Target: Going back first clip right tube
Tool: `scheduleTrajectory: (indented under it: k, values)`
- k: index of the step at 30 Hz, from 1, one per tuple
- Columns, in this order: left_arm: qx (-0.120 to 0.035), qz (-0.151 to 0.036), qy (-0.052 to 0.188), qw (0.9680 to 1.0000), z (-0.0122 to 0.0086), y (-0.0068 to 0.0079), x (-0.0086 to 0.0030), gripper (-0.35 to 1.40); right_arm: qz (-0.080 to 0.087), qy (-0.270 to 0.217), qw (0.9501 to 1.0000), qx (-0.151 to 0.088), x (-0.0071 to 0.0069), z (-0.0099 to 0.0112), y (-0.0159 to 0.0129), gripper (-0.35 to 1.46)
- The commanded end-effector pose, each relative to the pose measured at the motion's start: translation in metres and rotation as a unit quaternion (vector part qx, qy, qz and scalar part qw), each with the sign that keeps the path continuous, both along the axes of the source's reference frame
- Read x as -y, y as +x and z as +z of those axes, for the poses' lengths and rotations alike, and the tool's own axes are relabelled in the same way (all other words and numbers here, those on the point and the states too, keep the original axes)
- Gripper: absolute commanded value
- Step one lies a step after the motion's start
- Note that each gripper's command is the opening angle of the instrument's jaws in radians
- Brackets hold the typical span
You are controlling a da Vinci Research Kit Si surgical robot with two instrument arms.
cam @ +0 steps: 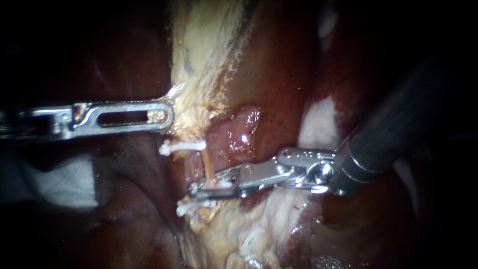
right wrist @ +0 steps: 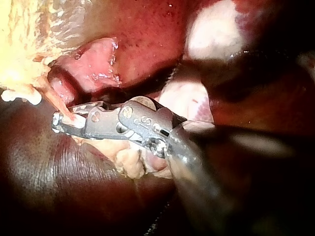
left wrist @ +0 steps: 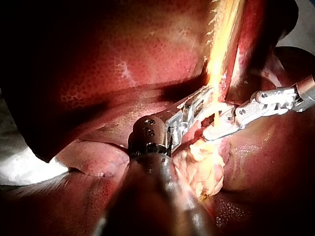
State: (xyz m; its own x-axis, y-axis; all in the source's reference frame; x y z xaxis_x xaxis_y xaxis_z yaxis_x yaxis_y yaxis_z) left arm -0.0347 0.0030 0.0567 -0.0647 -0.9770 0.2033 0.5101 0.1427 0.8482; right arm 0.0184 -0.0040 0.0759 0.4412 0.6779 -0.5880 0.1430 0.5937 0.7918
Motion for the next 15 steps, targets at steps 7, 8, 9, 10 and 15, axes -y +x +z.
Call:
scheduleTrajectory:
  k: [7, 8, 9, 10, 15]
  values:
    - [0.000, 0.000, 0.000, 1.0000, -0.0001, 0.0000, 0.0000, -0.35, -0.004, 0.002, 1.0000, 0.000, 0.0002, -0.0002, 0.0000, -0.35]
    - [0.000, 0.000, 0.000, 1.0000, -0.0001, 0.0000, 0.0001, -0.35, -0.004, 0.002, 1.0000, 0.000, 0.0002, -0.0002, 0.0001, -0.27]
    - [0.000, 0.000, 0.000, 1.0000, -0.0001, 0.0001, 0.0001, -0.35, -0.003, 0.005, 1.0000, 0.000, 0.0003, -0.0003, 0.0001, -0.08]
    - [0.000, 0.000, 0.000, 1.0000, -0.0001, 0.0001, 0.0001, -0.35, -0.004, -0.010, 0.9999, -0.011, 0.0004, -0.0004, 0.0002, 0.12]
    - [0.000, 0.000, 0.000, 1.0000, -0.0003, 0.0001, 0.0002, -0.35, 0.005, -0.067, 0.9972, -0.032, 0.0001, -0.0005, 0.0005, 0.52]
